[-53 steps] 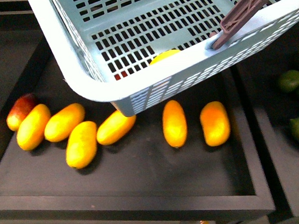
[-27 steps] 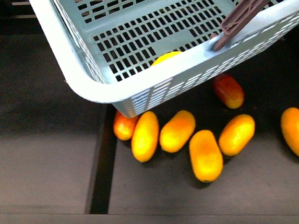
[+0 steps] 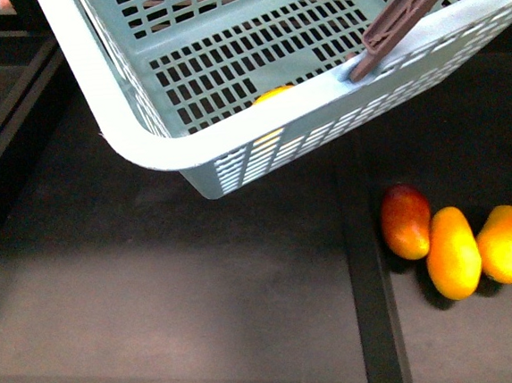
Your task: Pick lemon and mango into basket
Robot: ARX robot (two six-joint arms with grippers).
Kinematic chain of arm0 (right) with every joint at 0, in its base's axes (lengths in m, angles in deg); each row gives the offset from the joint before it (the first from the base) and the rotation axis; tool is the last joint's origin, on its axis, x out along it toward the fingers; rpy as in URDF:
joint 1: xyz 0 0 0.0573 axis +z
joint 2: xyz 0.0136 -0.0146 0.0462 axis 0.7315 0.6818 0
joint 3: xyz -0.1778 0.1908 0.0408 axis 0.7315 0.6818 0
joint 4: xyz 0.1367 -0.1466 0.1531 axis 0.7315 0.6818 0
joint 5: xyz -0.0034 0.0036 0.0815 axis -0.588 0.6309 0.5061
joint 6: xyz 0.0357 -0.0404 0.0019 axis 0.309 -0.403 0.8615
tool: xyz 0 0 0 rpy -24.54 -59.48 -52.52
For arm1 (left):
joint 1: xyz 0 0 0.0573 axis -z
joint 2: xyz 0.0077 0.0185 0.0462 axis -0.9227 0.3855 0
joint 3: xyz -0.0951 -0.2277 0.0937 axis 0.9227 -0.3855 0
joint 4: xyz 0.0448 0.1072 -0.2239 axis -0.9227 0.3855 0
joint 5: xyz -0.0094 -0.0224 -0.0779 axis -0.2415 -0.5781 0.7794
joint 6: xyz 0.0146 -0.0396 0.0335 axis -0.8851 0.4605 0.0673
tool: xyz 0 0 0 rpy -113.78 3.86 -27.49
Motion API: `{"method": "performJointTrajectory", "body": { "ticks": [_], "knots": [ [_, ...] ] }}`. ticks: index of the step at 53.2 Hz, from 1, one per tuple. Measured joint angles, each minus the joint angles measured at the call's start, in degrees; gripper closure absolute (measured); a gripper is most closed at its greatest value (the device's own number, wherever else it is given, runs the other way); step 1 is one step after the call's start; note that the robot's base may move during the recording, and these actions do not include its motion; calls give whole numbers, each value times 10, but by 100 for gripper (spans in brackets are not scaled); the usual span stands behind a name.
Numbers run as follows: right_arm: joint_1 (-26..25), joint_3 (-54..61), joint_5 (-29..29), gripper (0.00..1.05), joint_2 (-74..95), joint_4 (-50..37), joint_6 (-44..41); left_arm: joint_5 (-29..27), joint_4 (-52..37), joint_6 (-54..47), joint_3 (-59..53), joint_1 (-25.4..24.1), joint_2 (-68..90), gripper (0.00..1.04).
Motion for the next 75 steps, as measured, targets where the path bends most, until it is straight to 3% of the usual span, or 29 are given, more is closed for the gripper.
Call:
{"method": "performJointTrajectory", "body": {
  "ticks": [7,12,16,20,29,34,47,75],
  "knots": [
    [1,-1,-12,9,2,6,2,-12,0,-12,0,-2,0,99],
    [-1,-83,-158,9,36,216,82,-4,0,-12,0,0,0,99],
    [-41,-126,-189,9,77,301,107,4,0,-3,0,5,0,99],
    [-98,-141,-167,9,129,295,110,9,0,-2,0,8,0,99],
    [-271,-228,-30,9,358,167,109,14,0,0,0,14,0,99],
    [-318,-279,21,9,508,108,70,10,0,2,0,12,0,99],
    [-351,-386,31,9,784,88,30,6,0,-1,0,10,0,99],
    [-342,-455,25,9,937,63,30,6,0,0,0,10,0,99]
  ]
}}
